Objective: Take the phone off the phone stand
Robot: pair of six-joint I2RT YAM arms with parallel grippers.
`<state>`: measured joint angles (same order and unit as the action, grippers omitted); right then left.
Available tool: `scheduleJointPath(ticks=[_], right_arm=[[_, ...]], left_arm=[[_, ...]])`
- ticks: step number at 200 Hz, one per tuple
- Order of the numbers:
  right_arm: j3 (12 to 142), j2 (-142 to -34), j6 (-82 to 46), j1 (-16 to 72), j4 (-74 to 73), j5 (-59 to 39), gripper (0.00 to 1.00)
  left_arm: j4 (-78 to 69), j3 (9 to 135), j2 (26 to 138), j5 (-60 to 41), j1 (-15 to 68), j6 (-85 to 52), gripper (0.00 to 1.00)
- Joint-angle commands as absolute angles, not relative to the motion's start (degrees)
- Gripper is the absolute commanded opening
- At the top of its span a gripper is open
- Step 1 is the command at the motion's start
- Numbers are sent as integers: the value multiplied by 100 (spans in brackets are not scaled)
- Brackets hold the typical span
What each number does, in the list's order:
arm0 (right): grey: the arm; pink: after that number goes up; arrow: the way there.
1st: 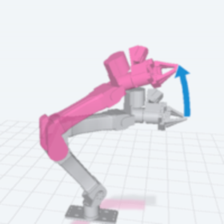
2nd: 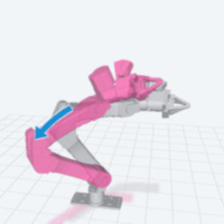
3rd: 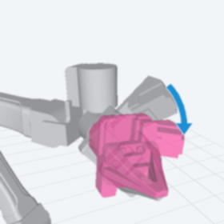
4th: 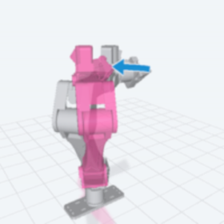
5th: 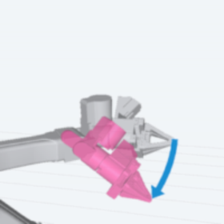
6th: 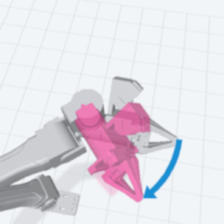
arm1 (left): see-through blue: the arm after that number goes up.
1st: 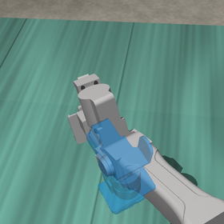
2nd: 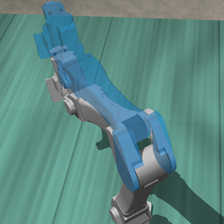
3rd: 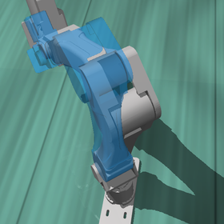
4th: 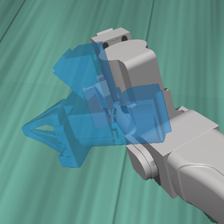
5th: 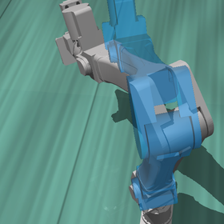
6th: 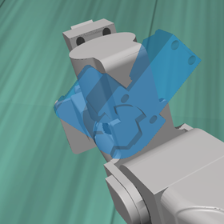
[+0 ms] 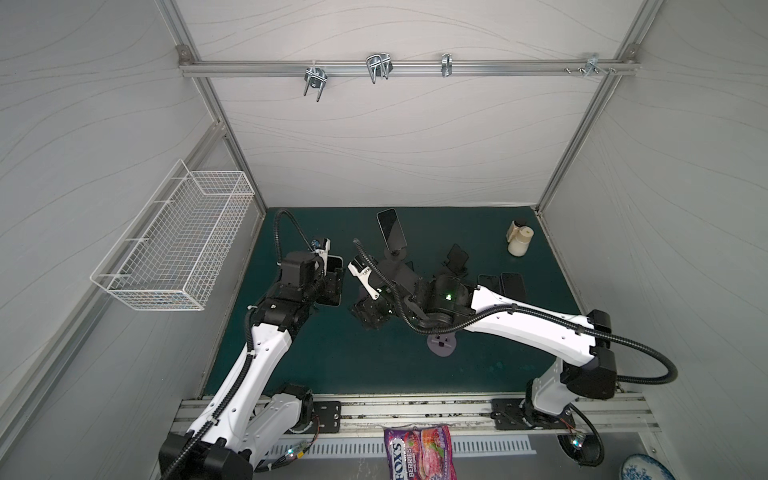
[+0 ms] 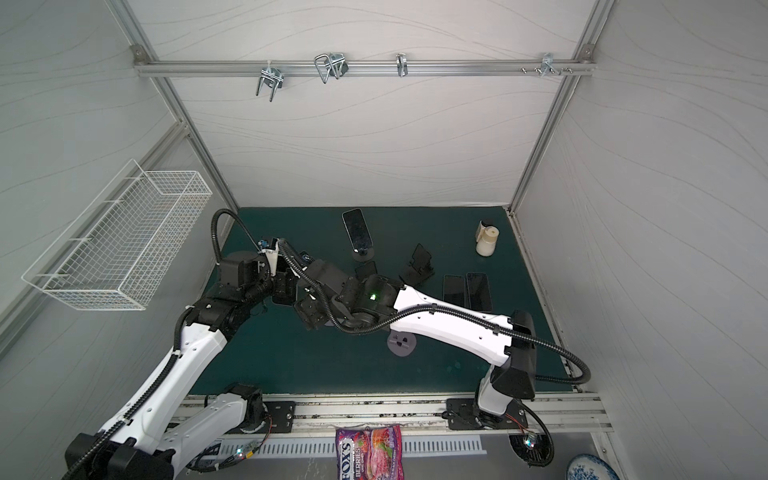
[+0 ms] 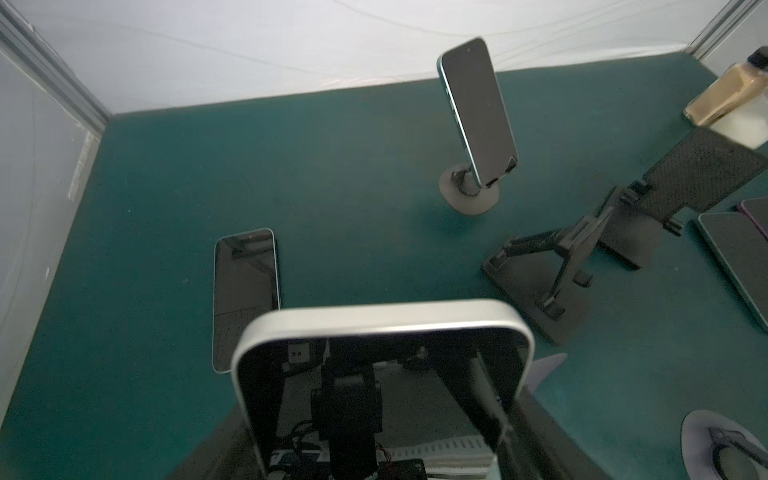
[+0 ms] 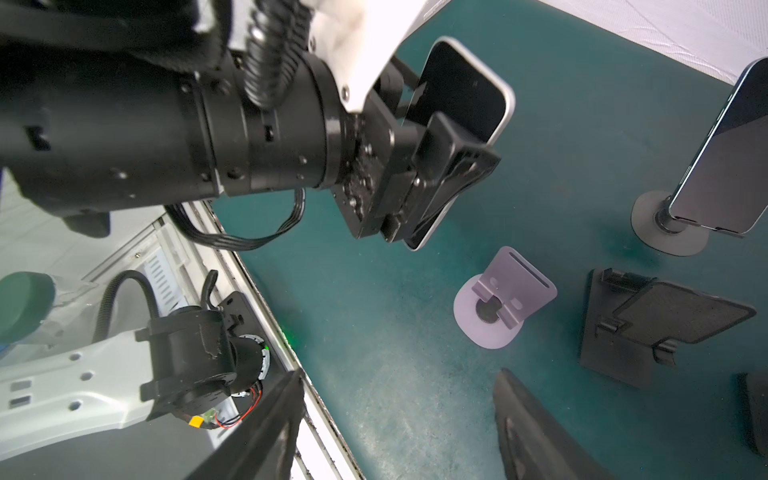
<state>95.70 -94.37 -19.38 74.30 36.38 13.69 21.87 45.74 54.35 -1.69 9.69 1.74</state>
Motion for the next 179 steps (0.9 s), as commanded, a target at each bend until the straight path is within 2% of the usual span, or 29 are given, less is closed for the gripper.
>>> scheduleJointPath(ticks=[1,179], right_arm=[[9727,-9527,-1690,7498,3734,1428,73],[10198,-10202,-1147,7574,4173,906,75]], left_arm=[[2051,4532,5351,-285,873,266,66],[1813,3935,6691,-669,-150,820,68]])
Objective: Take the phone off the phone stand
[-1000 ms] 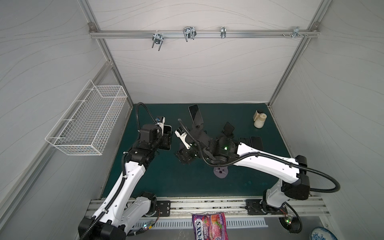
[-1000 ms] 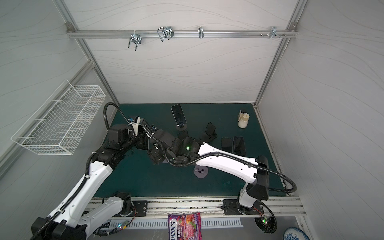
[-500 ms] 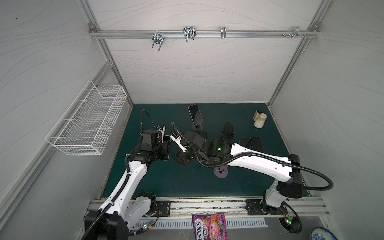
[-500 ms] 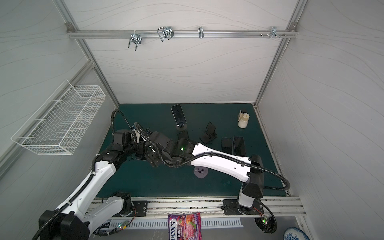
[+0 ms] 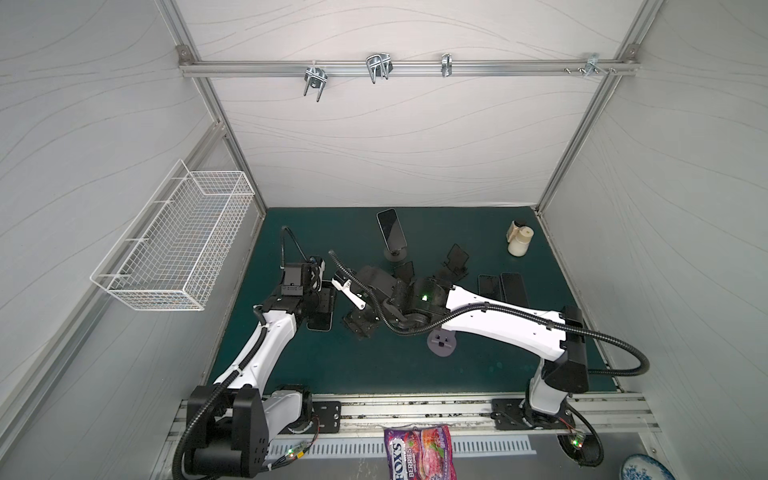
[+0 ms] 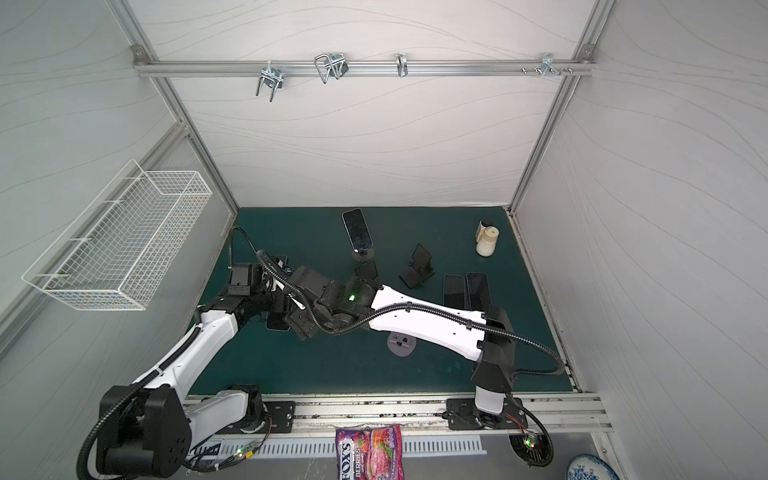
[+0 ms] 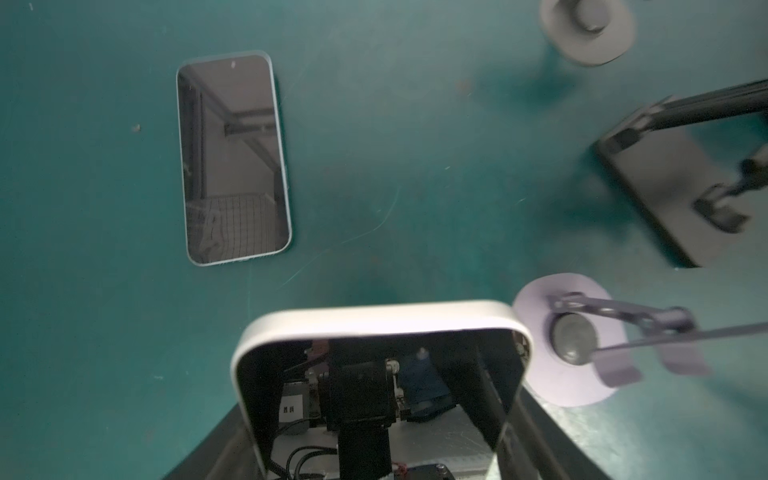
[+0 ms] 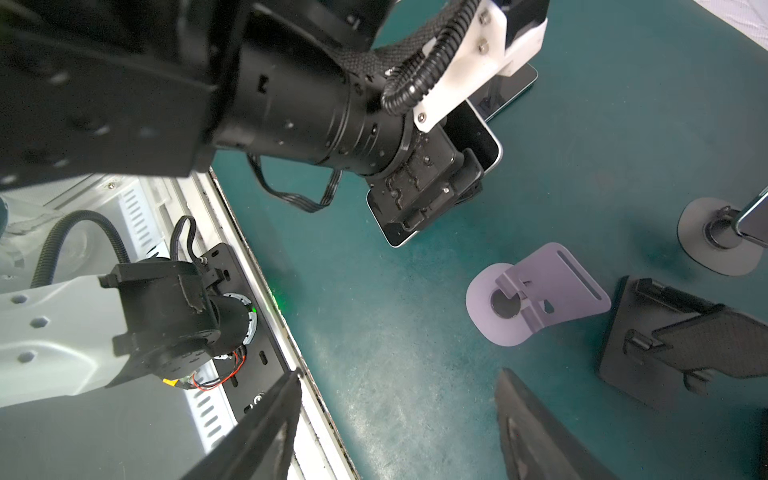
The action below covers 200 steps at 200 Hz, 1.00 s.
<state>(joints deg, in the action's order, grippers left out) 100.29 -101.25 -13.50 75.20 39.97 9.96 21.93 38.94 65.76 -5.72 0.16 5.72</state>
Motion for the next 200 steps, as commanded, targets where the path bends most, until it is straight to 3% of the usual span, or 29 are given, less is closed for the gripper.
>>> scheduleJointPath(ticks=[1,70,200], right_arm=[[10196,-10203,-1149,7571,4169,897,75],[10265,-10203,-836,7541,4354,839,76],[9832,-9802,-668,7356,4263,825,77]], left_arm=[[1807,3932,6698,-664,-158,828,68],[1787,3925,7160,-654,-715,925,69],[2363,4174,7541,-242,-814,1458,70]])
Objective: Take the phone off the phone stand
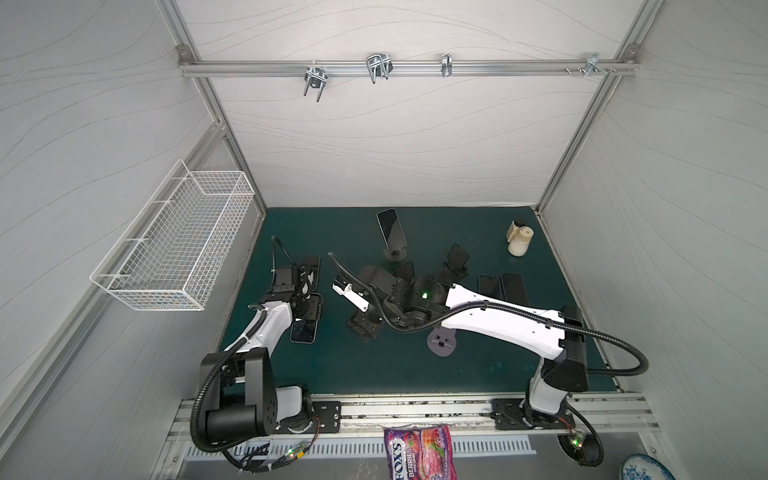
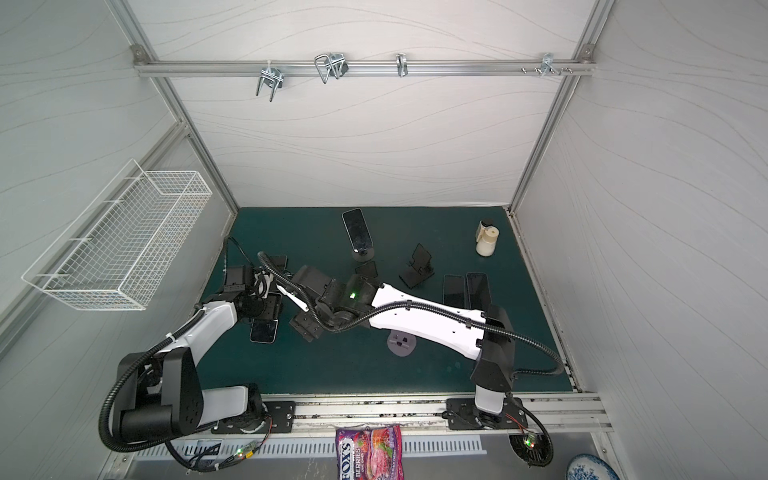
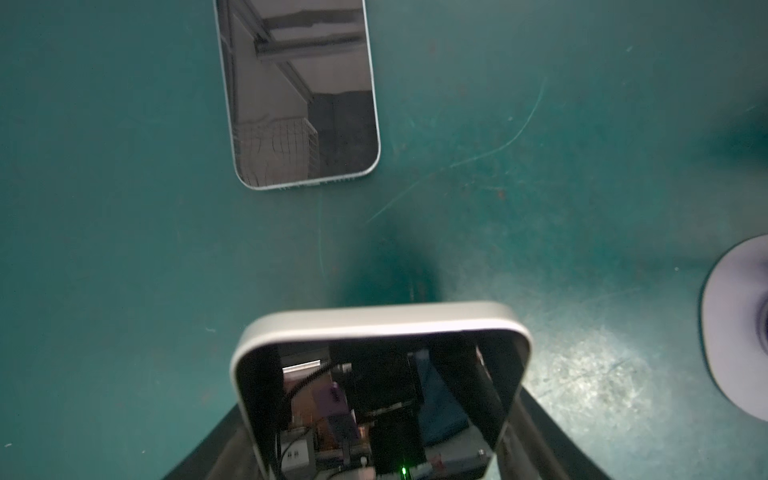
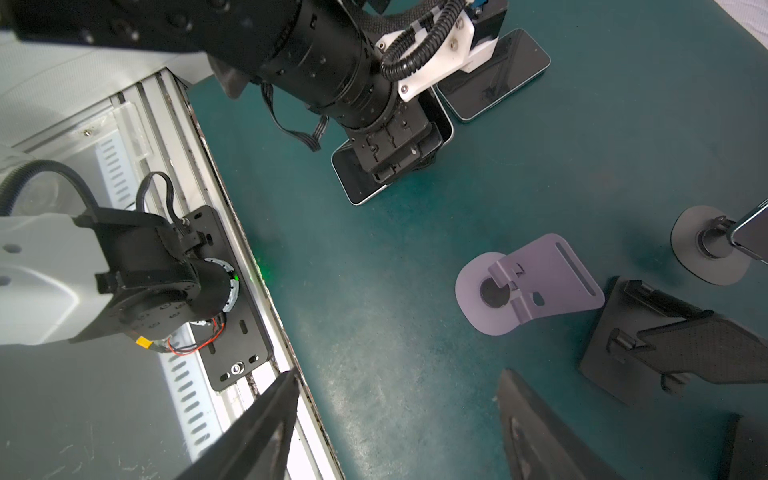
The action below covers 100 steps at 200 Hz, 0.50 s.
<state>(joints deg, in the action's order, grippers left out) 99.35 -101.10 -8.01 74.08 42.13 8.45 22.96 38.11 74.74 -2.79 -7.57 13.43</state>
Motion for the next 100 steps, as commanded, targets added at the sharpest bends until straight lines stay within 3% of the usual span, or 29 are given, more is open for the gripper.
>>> scheduleJointPath(ticks=[1,100], right_arm=[[9825,-9797,-668,7352,4258,825,77],[9547,-9570,-703,7221,4192,755,77]], left_arm=[[2364,4174,7545,-239,-816,1454,70],[2559,4216,7425,124,-905,1598,70]])
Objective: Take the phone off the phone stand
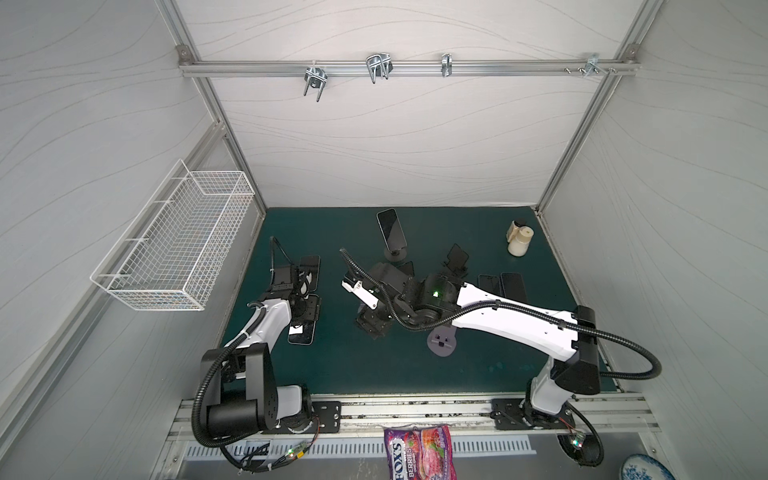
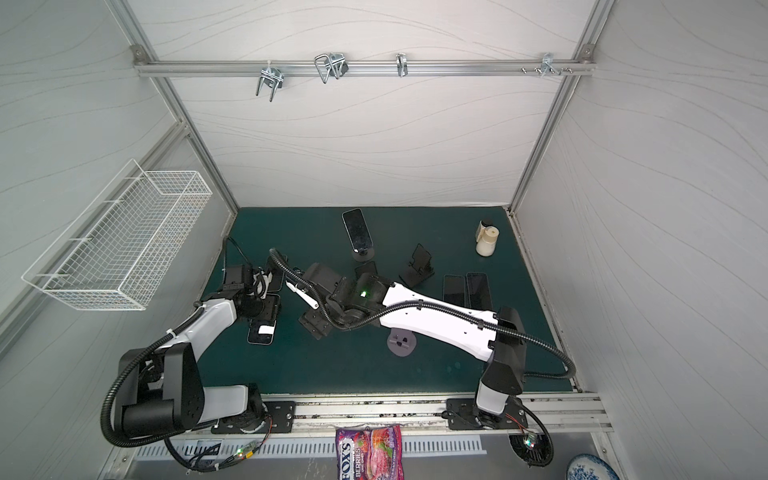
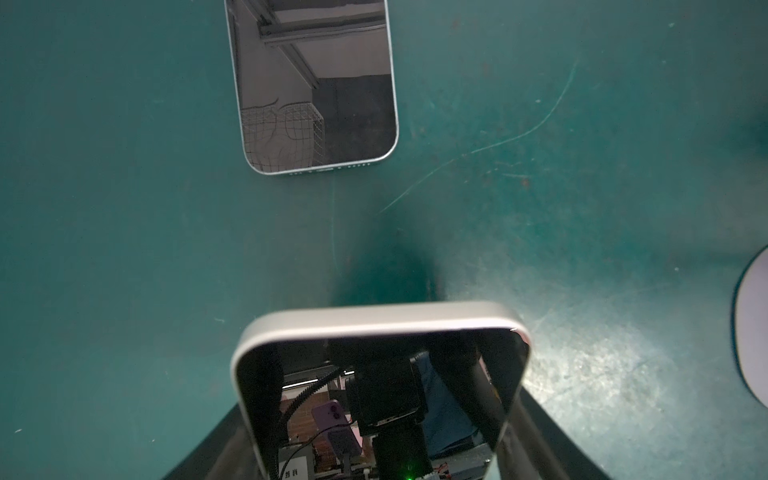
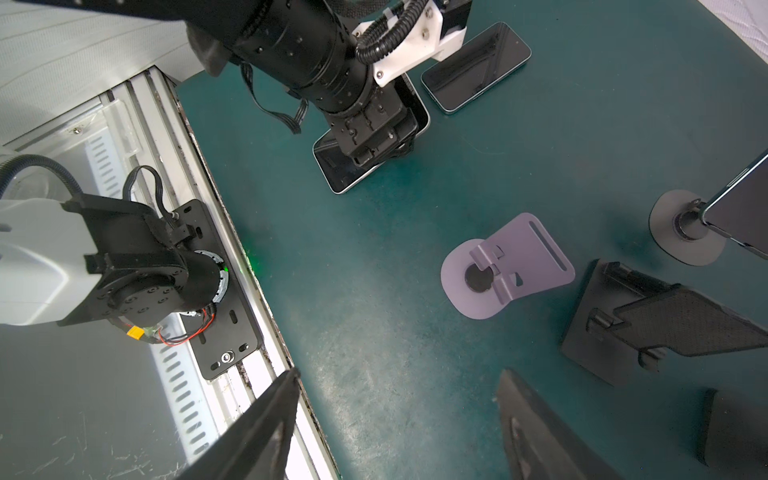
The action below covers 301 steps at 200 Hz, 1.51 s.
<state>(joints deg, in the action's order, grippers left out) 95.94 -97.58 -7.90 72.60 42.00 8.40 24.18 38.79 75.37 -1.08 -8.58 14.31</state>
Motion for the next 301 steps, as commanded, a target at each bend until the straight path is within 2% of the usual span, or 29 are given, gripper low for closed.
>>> scheduleJointPath(ticks=[1,234,301], right_arm=[[9546,-9566,-703,7223,4197,756,77],[9393,-9377,-871,7209,4267,817,77],[9481,-9417,-852,7213,4320,843,77]], left_arm=[[2563,4226,7426,128,-901,1603,70],[2835,4830,8539,234,-998,1398,73],[2891,5028,8865,290,-1070,1127,79]])
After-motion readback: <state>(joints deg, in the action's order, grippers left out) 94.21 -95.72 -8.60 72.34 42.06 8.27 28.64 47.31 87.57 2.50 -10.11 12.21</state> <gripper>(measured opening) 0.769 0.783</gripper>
